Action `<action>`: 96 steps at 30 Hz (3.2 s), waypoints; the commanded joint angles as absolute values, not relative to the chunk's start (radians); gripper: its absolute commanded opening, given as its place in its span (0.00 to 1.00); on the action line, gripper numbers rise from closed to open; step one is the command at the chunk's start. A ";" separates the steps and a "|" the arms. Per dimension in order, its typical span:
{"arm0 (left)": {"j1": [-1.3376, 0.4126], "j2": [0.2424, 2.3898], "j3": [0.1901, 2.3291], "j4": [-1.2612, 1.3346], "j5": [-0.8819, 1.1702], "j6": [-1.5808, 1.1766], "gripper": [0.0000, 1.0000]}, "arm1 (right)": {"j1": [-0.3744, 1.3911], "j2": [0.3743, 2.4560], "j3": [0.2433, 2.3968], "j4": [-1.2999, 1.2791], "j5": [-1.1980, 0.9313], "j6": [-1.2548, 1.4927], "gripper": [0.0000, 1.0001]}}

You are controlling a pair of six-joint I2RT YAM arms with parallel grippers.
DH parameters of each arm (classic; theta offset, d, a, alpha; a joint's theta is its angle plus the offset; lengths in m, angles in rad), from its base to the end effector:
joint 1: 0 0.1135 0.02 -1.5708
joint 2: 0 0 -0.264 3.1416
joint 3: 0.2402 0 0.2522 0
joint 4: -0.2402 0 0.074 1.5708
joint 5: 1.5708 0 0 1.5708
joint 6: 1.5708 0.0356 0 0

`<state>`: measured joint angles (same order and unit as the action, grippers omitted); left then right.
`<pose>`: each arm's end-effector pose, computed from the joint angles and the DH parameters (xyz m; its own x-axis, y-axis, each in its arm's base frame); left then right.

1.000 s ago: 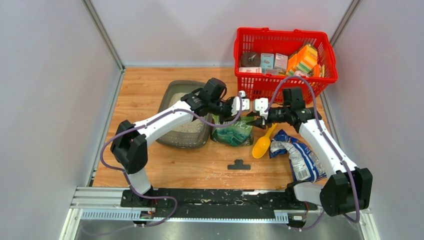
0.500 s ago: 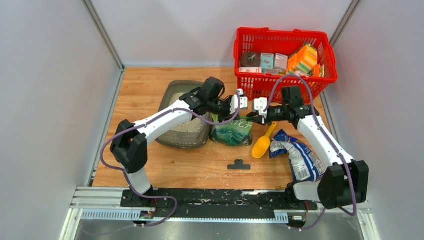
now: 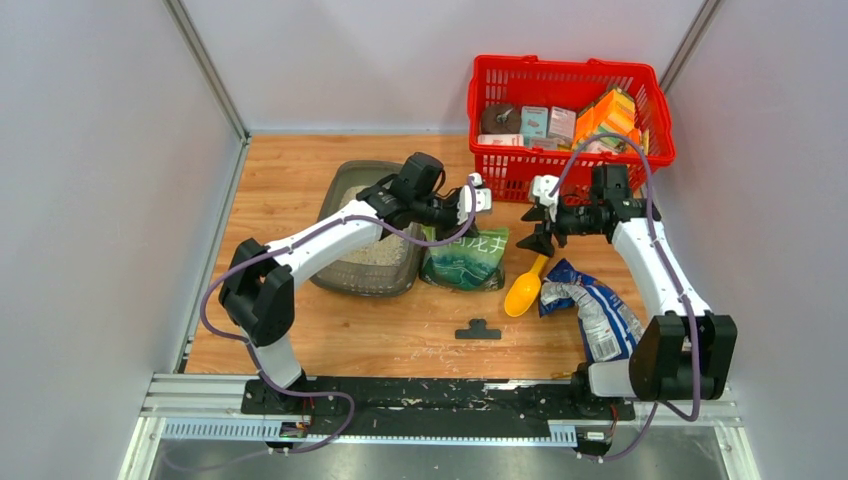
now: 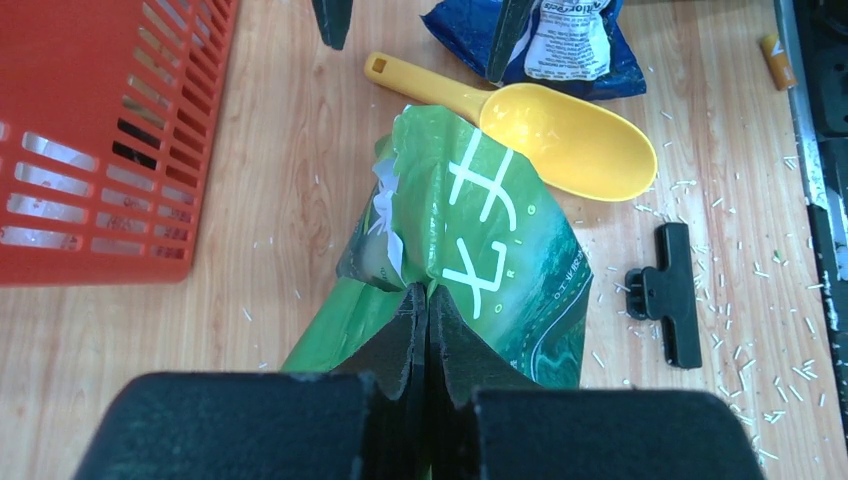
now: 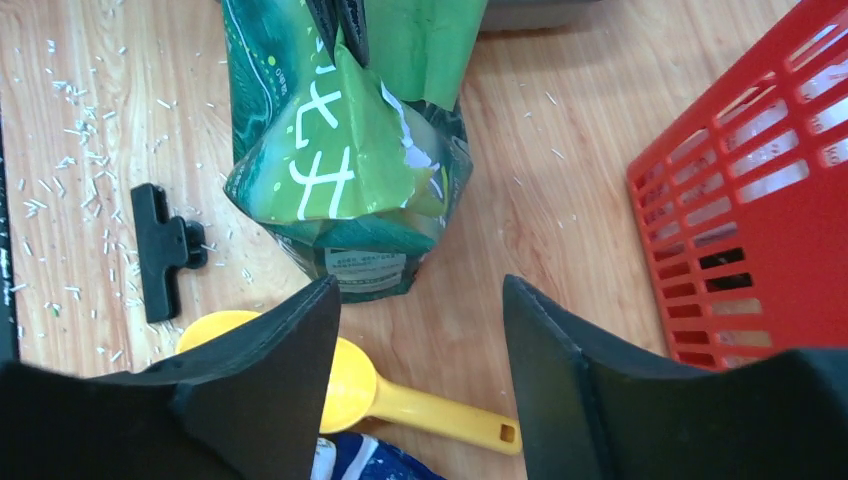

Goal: Fill the litter box with clean litter

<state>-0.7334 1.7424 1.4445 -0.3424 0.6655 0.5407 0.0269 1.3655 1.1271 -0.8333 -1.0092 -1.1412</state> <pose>0.2814 -0.2832 0.2981 0.0799 0.4731 -0.8774 0.9953 0.0110 0.0965 0.2620 0.0372 0.2908 0.0156 -0.4839 -0.8750 -0.9726 0.1957 -0.1256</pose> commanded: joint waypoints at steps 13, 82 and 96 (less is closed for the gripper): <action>-0.707 1.684 1.443 -0.334 0.701 0.465 0.00 | 0.213 1.259 0.999 -0.440 -0.960 -0.929 0.66; -0.500 1.692 1.512 -0.443 0.884 0.483 0.47 | 0.170 1.577 1.249 -0.676 -1.005 -0.680 0.00; -0.695 1.850 1.600 -0.380 0.855 0.552 0.43 | 0.176 1.600 1.276 -0.647 -1.042 -0.629 0.00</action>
<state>-0.6716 1.8133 1.5848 -0.4454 0.8749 0.5472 0.1818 1.5932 1.2339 -0.6910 -1.0348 -0.6598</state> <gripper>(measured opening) 0.441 0.109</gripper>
